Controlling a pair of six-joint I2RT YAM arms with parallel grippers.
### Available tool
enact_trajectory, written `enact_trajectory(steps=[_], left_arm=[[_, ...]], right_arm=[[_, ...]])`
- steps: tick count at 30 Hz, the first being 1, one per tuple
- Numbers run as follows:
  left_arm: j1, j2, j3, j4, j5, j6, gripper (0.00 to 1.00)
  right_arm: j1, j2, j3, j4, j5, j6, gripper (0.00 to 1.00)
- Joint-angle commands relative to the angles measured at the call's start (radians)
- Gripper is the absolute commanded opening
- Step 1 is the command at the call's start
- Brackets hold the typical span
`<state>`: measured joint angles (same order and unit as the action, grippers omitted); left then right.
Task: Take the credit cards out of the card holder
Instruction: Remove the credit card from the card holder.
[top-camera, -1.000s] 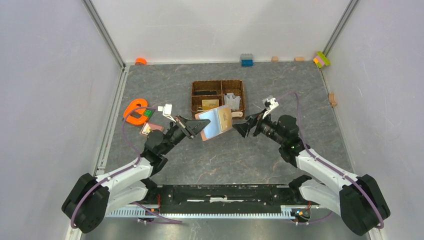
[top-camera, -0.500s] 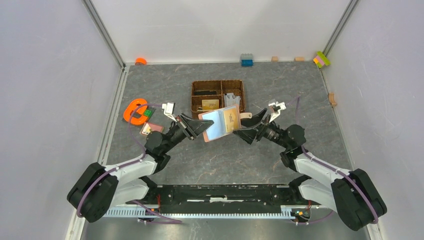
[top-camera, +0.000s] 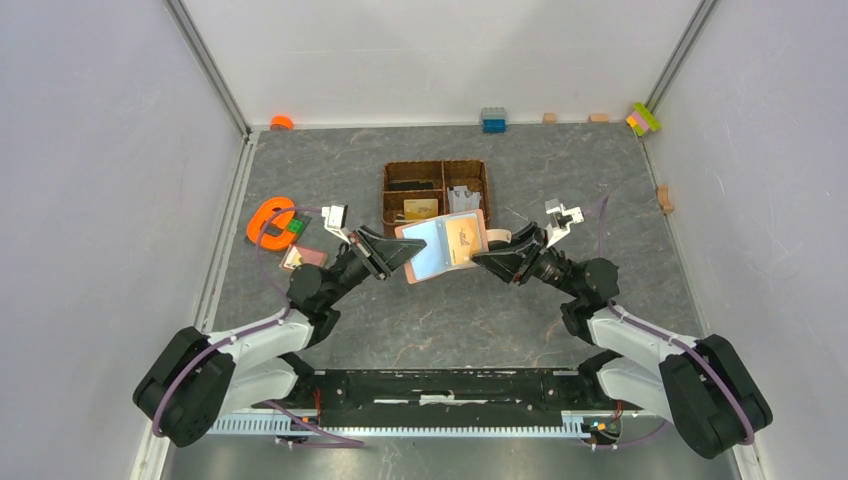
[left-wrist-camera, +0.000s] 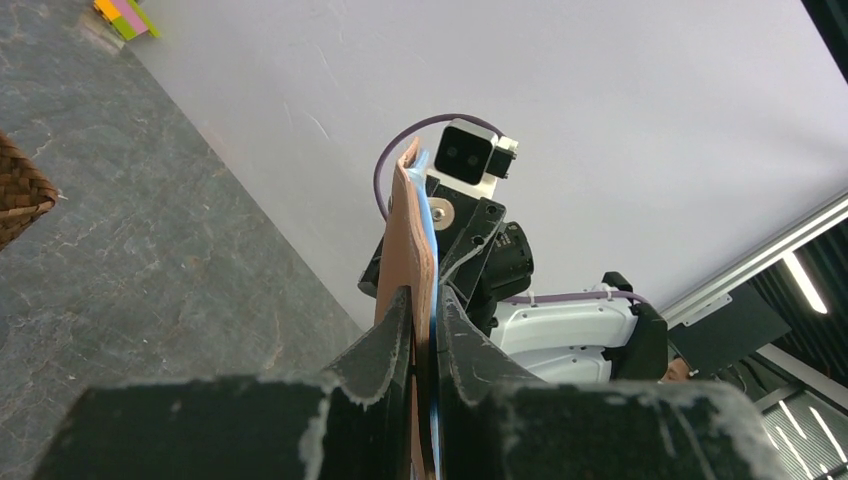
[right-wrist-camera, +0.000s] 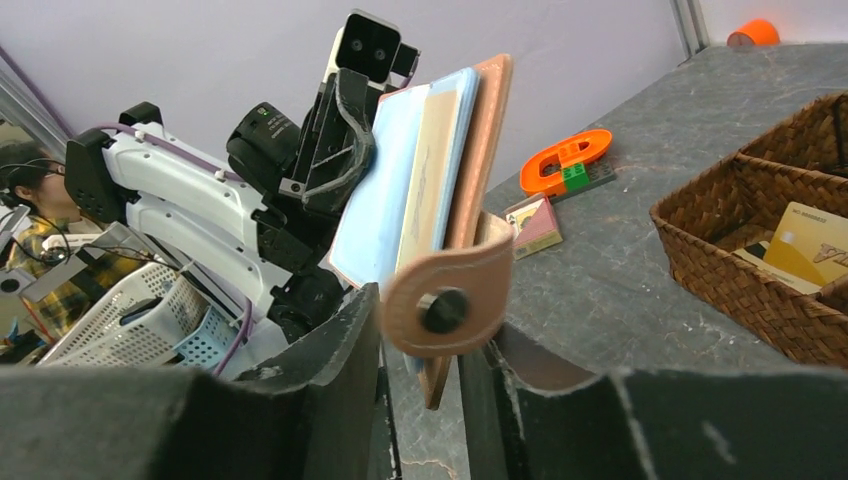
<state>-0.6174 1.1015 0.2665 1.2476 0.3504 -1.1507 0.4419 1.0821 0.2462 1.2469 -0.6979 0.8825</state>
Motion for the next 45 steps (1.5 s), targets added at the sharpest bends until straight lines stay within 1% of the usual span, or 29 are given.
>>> enact_trajectory(steps=[1,7,9,12,13,14,16,17,18,19,20,21,22,24,27,28,29,31,32,33,35,38,42,45], left_arm=[[-0.004,-0.017,0.031,0.024,0.017,0.007,0.02],[-0.013,0.02,0.064,0.02,0.06,0.002,0.02],[-0.015,0.039,0.077,0.021,0.077,-0.005,0.02],[-0.015,0.036,0.074,0.004,0.054,0.005,0.02],[-0.015,0.023,0.066,-0.047,0.008,0.028,0.03],[-0.013,-0.005,0.062,-0.136,-0.054,0.048,0.07],[-0.011,-0.069,0.078,-0.461,-0.234,0.093,0.17],[-0.01,-0.095,0.101,-0.595,-0.33,0.122,0.22],[-0.01,-0.108,0.129,-0.74,-0.407,0.146,0.3],[-0.01,-0.116,0.153,-0.828,-0.468,0.163,0.37],[-0.01,-0.12,0.178,-0.893,-0.496,0.183,0.43],[-0.01,-0.123,0.192,-0.92,-0.502,0.198,0.49],[-0.01,-0.127,0.202,-0.933,-0.498,0.204,0.54],[-0.01,-0.144,0.204,-0.95,-0.501,0.201,0.61],[-0.01,-0.187,0.19,-0.951,-0.525,0.2,0.62],[-0.01,-0.199,0.185,-0.937,-0.511,0.21,0.6],[-0.01,-0.21,0.178,-0.891,-0.453,0.244,0.54],[-0.012,-0.211,0.172,-0.792,-0.3,0.298,0.48],[-0.014,-0.201,0.176,-0.754,-0.227,0.309,0.43],[-0.015,-0.19,0.182,-0.714,-0.17,0.315,0.42],[-0.023,-0.163,0.197,-0.663,-0.082,0.325,0.41],[-0.039,-0.114,0.208,-0.595,0.0,0.328,0.44],[-0.077,-0.06,0.23,-0.562,0.044,0.347,0.51],[-0.102,-0.021,0.248,-0.562,0.053,0.36,0.56]], right_arm=[[-0.002,0.018,-0.005,0.11,-0.033,0.03,0.36],[-0.002,0.04,-0.003,0.149,-0.047,0.052,0.33],[-0.002,0.047,-0.002,0.155,-0.05,0.059,0.27],[-0.003,0.053,0.0,0.157,-0.052,0.064,0.13],[-0.002,0.053,0.001,0.155,-0.051,0.064,0.11],[-0.002,0.052,0.0,0.147,-0.047,0.064,0.09],[-0.003,0.054,0.006,0.101,-0.032,0.05,0.04],[-0.003,0.056,0.012,0.062,-0.027,0.037,0.02],[-0.003,0.061,0.018,0.034,-0.023,0.022,0.01],[-0.004,0.064,0.022,0.013,-0.019,0.014,0.0],[-0.005,0.071,0.021,0.007,-0.016,0.009,0.0],[-0.006,0.075,0.021,0.002,-0.014,0.009,0.0],[-0.008,0.08,0.021,-0.003,-0.012,0.008,0.0],[-0.012,0.086,0.023,-0.018,-0.009,0.003,0.01],[-0.021,0.086,0.03,-0.076,0.008,-0.025,0.04],[-0.023,0.084,0.03,-0.099,0.016,-0.034,0.04],[-0.026,0.084,0.032,-0.119,0.021,-0.041,0.04],[-0.03,0.086,0.03,-0.127,0.027,-0.042,0.04],[-0.031,0.088,0.031,-0.128,0.028,-0.039,0.04],[-0.033,0.091,0.031,-0.129,0.027,-0.035,0.04],[-0.035,0.1,0.032,-0.126,0.025,-0.027,0.04],[-0.036,0.115,0.033,-0.1,0.013,-0.009,0.04],[-0.035,0.134,0.029,-0.041,-0.008,0.031,0.04],[-0.036,0.155,0.025,0.035,-0.035,0.088,0.04]])
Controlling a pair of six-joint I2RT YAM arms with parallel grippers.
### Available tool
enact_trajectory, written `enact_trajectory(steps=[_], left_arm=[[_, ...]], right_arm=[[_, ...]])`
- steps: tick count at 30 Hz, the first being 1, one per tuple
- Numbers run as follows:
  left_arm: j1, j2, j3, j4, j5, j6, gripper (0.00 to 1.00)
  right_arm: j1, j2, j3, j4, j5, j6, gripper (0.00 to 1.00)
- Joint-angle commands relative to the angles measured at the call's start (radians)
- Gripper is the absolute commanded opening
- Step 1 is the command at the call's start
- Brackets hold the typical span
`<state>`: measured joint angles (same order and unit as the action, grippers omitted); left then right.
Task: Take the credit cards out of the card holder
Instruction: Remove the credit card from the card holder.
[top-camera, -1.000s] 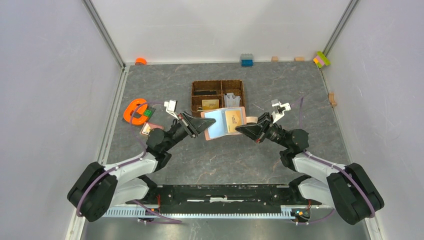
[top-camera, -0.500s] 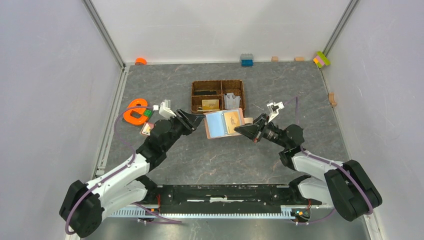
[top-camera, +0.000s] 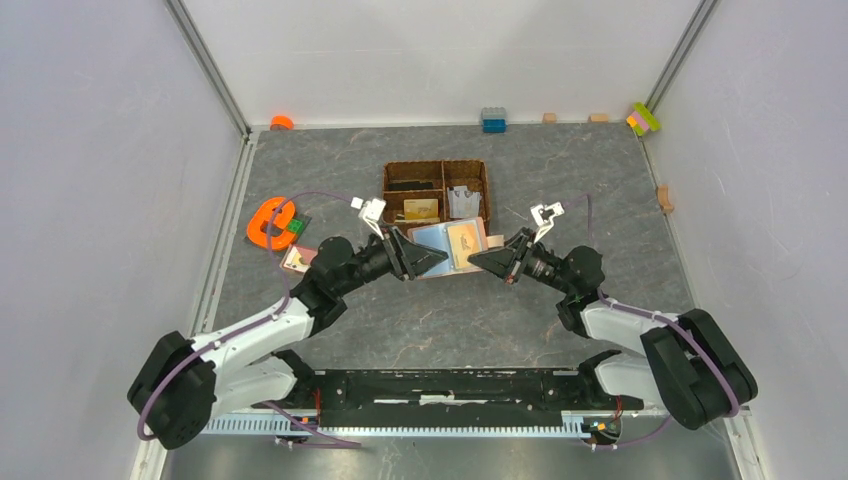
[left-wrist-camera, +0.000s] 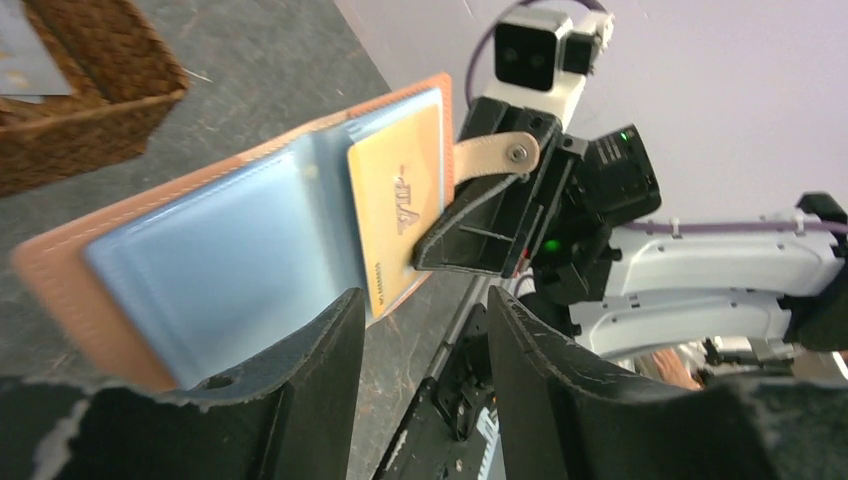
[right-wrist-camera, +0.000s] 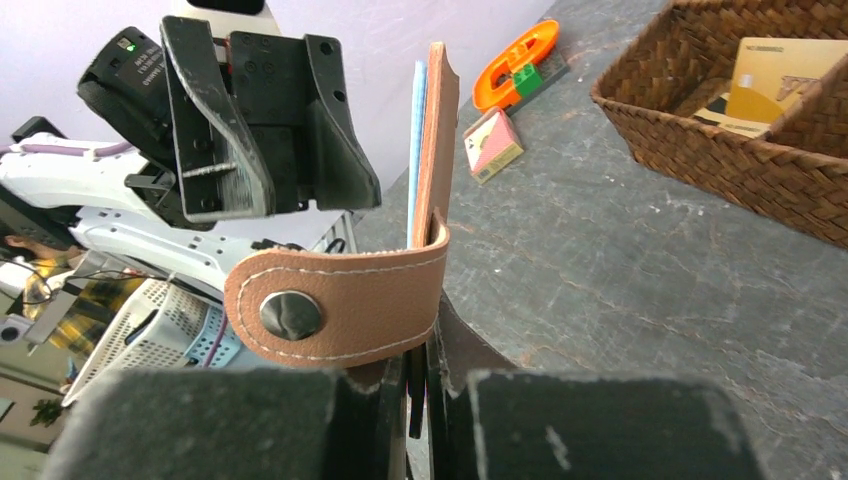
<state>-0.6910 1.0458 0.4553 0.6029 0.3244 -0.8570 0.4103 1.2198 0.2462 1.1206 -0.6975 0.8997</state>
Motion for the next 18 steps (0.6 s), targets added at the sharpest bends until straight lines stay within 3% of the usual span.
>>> enact_trajectory(steps=[1,7,14,18], left_arm=[[-0.034,0.047,0.063,0.081,0.077,0.067,0.57],[-0.043,0.093,0.078,0.083,0.077,0.059,0.57],[-0.044,0.13,0.087,0.11,0.09,0.022,0.57],[-0.044,0.136,0.073,0.19,0.127,-0.007,0.4]], right_arm=[[-0.004,0.026,0.023,0.193,-0.045,0.099,0.04],[-0.004,0.091,0.017,0.385,-0.085,0.217,0.03],[0.007,0.12,0.023,0.454,-0.105,0.259,0.02],[0.023,0.136,0.037,0.443,-0.112,0.252,0.02]])
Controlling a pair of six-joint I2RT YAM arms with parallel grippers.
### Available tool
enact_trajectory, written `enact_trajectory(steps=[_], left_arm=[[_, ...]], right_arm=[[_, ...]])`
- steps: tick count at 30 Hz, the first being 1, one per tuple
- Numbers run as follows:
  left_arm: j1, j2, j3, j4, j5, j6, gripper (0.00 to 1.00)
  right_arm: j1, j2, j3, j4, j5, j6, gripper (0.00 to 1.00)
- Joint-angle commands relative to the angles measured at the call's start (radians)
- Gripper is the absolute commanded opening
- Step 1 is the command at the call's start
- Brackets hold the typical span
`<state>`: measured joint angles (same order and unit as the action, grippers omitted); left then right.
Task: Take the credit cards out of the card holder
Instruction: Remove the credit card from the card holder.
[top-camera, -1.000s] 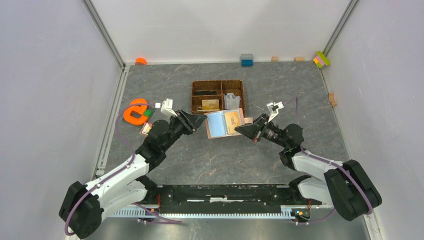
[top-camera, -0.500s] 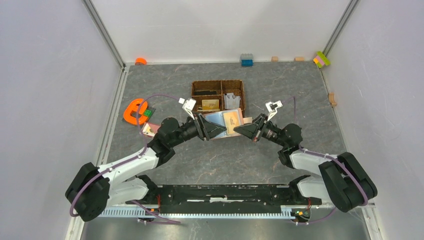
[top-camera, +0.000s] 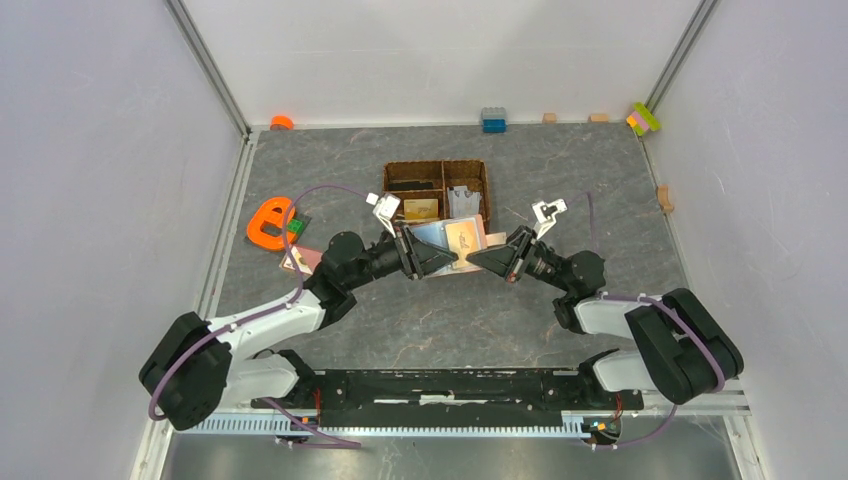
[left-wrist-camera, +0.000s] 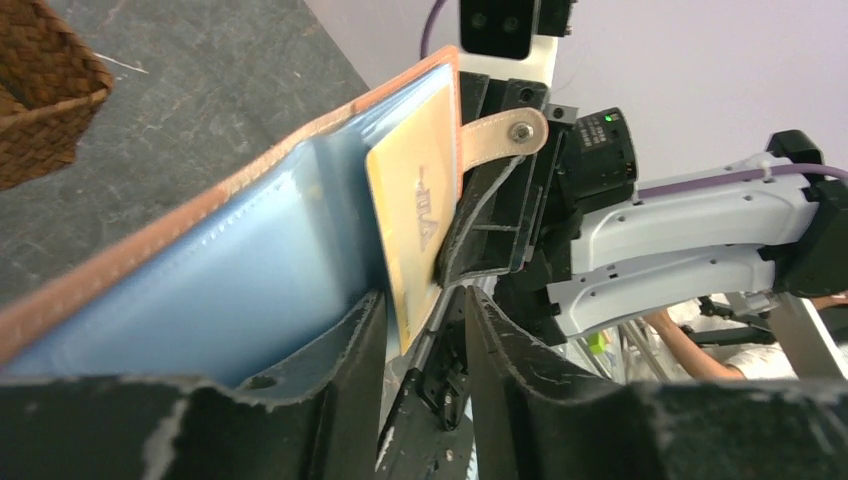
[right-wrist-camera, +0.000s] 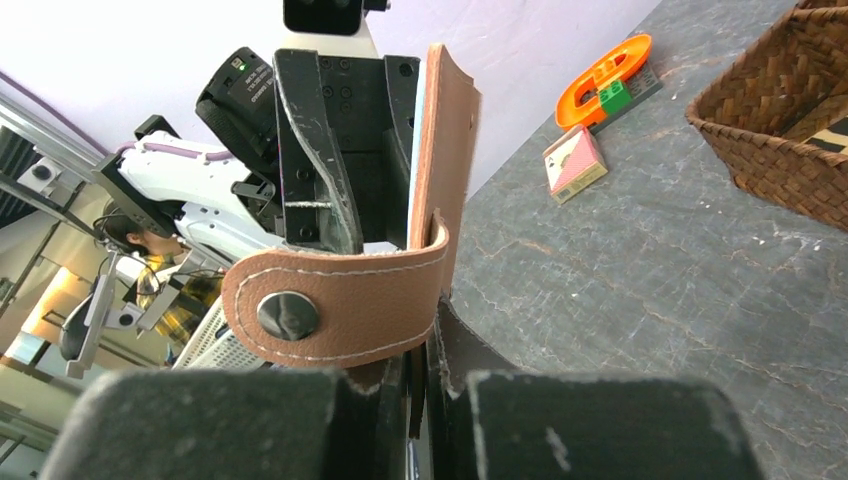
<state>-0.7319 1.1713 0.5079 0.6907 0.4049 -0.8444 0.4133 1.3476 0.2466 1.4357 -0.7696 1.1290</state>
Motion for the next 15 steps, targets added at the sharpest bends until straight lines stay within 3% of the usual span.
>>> enact_trajectory(steps=[1,4,9,15], left_arm=[[-0.003,0.009,0.014,0.124,0.054,-0.027,0.35],[-0.003,-0.009,-0.002,0.153,0.05,-0.033,0.29],[-0.003,-0.037,-0.025,0.179,0.037,-0.028,0.22],[-0.003,-0.003,-0.022,0.244,0.08,-0.063,0.13]], right_arm=[[0.022,0.012,0.037,0.127,-0.042,0.022,0.02],[0.022,0.011,0.044,0.069,-0.04,-0.009,0.0],[0.025,-0.031,0.07,-0.192,-0.003,-0.176,0.0],[0.051,-0.021,0.088,-0.196,-0.022,-0.186,0.06]])
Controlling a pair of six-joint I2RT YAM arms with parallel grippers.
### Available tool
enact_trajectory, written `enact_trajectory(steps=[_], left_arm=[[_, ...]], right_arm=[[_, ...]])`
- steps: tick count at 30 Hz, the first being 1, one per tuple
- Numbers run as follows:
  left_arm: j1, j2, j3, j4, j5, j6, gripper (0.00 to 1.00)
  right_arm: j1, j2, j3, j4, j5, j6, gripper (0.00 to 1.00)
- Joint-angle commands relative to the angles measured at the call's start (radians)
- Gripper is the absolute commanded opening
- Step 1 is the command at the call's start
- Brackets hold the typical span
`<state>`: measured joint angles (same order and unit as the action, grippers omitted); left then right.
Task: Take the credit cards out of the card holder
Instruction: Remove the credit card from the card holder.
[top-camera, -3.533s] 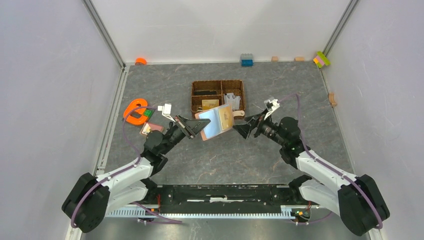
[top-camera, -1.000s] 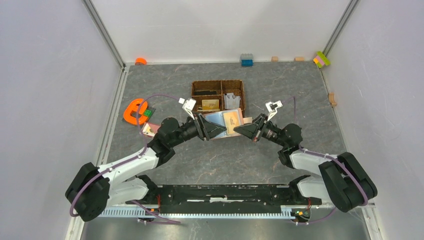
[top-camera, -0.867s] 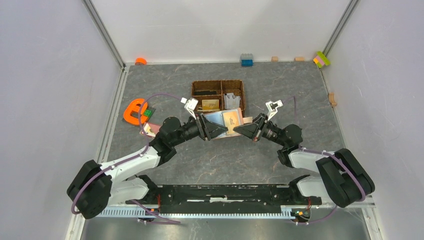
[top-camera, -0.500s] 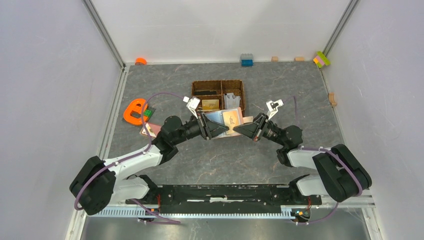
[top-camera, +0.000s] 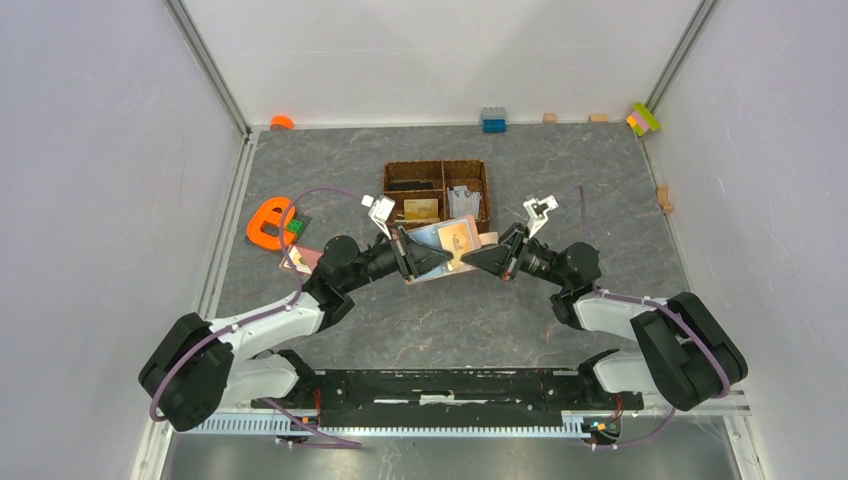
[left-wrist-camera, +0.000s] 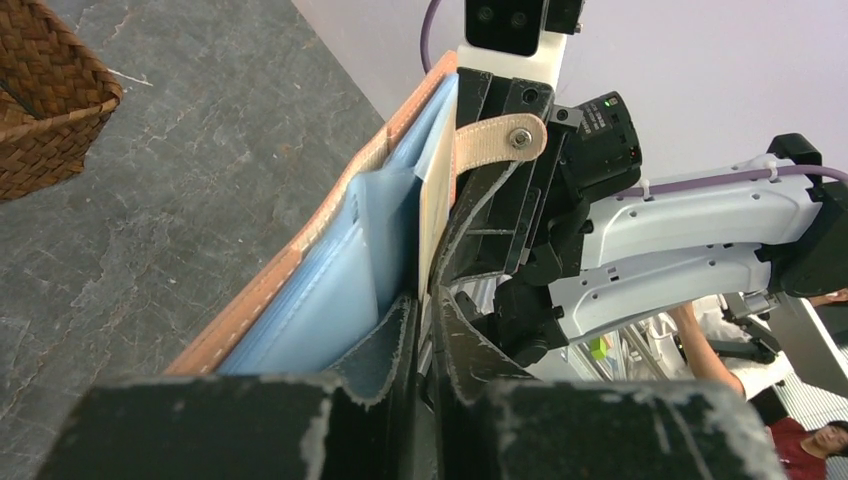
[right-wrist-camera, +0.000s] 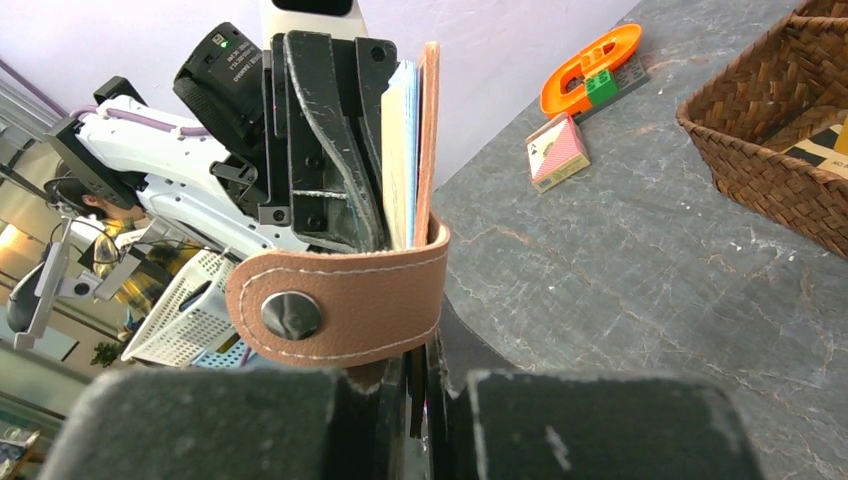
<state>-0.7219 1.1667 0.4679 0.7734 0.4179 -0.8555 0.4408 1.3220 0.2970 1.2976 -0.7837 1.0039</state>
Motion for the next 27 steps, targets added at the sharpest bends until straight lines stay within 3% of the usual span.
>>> enact_trajectory(steps=[1,4,10,14,20,27], left_arm=[[-0.013,0.005,0.018,0.162,0.067,-0.054,0.11],[-0.013,0.002,0.018,0.139,0.045,-0.05,0.03],[-0.011,-0.054,0.002,0.051,-0.043,-0.008,0.02],[-0.006,-0.058,0.014,-0.007,-0.06,-0.002,0.02],[0.011,-0.032,0.022,-0.019,-0.051,-0.029,0.02],[0.036,-0.05,0.004,-0.019,-0.066,-0.043,0.02]], right_arm=[[0.024,0.007,0.039,-0.051,-0.011,-0.058,0.09],[0.023,0.0,0.032,-0.028,-0.011,-0.044,0.2],[0.01,-0.01,0.014,0.019,-0.002,-0.008,0.33],[-0.018,0.017,-0.024,0.188,-0.002,0.096,0.27],[-0.055,0.062,-0.056,0.376,-0.003,0.216,0.05],[-0.094,0.044,-0.089,0.387,0.019,0.228,0.03]])
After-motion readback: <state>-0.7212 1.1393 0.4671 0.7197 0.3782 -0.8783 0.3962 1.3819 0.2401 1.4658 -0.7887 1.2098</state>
